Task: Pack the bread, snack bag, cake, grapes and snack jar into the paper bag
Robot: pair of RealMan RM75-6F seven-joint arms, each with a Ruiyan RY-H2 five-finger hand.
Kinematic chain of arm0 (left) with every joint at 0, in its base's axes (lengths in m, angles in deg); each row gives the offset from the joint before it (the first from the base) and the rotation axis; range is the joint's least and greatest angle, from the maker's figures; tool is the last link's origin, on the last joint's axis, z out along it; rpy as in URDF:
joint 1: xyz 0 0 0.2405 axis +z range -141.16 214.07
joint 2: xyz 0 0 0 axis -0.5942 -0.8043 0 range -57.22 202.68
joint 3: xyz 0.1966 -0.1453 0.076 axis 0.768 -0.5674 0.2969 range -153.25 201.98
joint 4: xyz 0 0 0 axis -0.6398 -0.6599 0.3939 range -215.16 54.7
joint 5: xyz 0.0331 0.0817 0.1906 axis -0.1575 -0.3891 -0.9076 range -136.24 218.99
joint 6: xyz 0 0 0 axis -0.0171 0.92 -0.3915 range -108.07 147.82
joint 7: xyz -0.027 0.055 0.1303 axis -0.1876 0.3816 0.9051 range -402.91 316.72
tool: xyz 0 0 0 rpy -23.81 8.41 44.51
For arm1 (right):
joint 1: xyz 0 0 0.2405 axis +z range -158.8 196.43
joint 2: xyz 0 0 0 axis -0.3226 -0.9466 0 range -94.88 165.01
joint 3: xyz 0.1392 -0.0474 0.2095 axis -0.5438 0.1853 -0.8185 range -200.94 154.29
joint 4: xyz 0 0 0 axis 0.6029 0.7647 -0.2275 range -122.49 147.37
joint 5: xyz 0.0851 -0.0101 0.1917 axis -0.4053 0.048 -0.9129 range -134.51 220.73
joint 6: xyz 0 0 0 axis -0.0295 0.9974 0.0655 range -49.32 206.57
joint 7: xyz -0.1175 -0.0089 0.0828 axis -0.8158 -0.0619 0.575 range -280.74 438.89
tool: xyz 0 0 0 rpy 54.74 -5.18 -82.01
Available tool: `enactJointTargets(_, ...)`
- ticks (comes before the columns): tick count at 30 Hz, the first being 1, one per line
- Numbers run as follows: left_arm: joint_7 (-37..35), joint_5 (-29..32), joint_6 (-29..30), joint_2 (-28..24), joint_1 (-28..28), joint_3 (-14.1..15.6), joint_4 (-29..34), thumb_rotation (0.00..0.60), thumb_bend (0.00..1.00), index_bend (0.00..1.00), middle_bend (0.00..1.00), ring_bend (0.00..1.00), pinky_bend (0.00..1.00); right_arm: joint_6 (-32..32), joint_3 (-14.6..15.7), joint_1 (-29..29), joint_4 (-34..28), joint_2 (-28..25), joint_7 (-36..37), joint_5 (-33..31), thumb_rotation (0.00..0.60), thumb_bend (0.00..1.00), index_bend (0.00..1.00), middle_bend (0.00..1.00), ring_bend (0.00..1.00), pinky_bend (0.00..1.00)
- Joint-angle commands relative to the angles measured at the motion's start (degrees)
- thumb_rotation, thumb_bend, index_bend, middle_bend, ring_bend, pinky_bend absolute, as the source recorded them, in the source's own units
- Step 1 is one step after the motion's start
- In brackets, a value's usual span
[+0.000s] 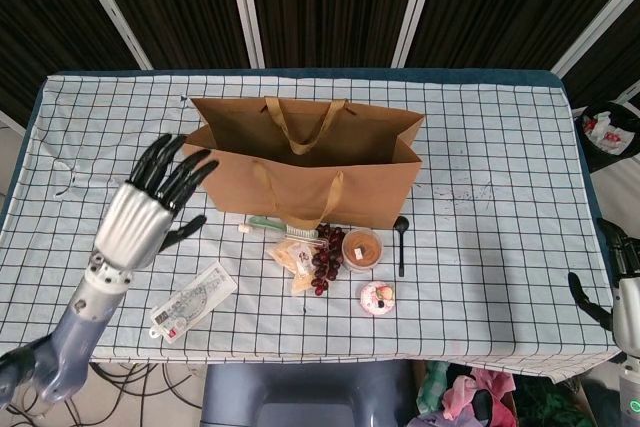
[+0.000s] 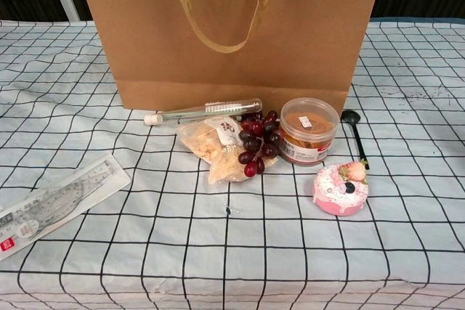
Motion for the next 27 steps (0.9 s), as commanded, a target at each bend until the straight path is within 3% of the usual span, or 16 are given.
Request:
enactJointTargets(1, -9.0, -5.7, 2.0, 0.1, 6.6, 10.2, -8.1, 0.6, 0.05, 0.17, 0.19, 0.06, 0.16, -0.2, 0.1, 0.1, 0.1, 0.1, -0.2, 0.2, 0.6, 0.27, 0.1, 0.18, 0.3, 0.24)
enactJointTargets(4, -12.8, -6.8, -0.2, 2.5, 6.8, 12.7, -13.0, 0.6, 0.05, 0.17, 0.2, 0.06, 0.17, -0.5, 0.3, 0.3, 0.3, 0.3, -0.6, 0.4, 0.6, 0.27, 0.1, 0.18, 0.3, 0.24)
enactJointTargets(9, -14.5, -7.0, -5.4, 7.7, 5.6, 13.4, -19.1, 0.6, 0.05, 0.17, 0.2, 0.06, 0.17, -0.5, 0.1, 0.3, 0.7, 0.4, -0.5, 0.4, 0.6, 0.27, 0.1, 0.18, 0.3, 0.24)
enactJointTargets(19, -13.1, -8.3, -12.9, 18.1, 0.1, 11.0, -25.5, 0.6, 0.08, 0.18, 0.24, 0.1, 0.17, -0.5, -0.1, 0.1, 0.9, 0.2, 0.1, -0.2, 0.6, 0.27, 0.1, 0.18, 0.3, 0.24)
enactJointTargets(27, -11.1, -5.6, -20.3, 24.7, -4.4, 8.0, -27.8, 0.6, 0.12, 0.18, 0.24, 0.11, 0.18, -0.7, -0.2, 0.0, 1.3, 0.1, 0.8, -0.5, 0.6, 0.29, 0.1, 0.18, 0.3, 0.24)
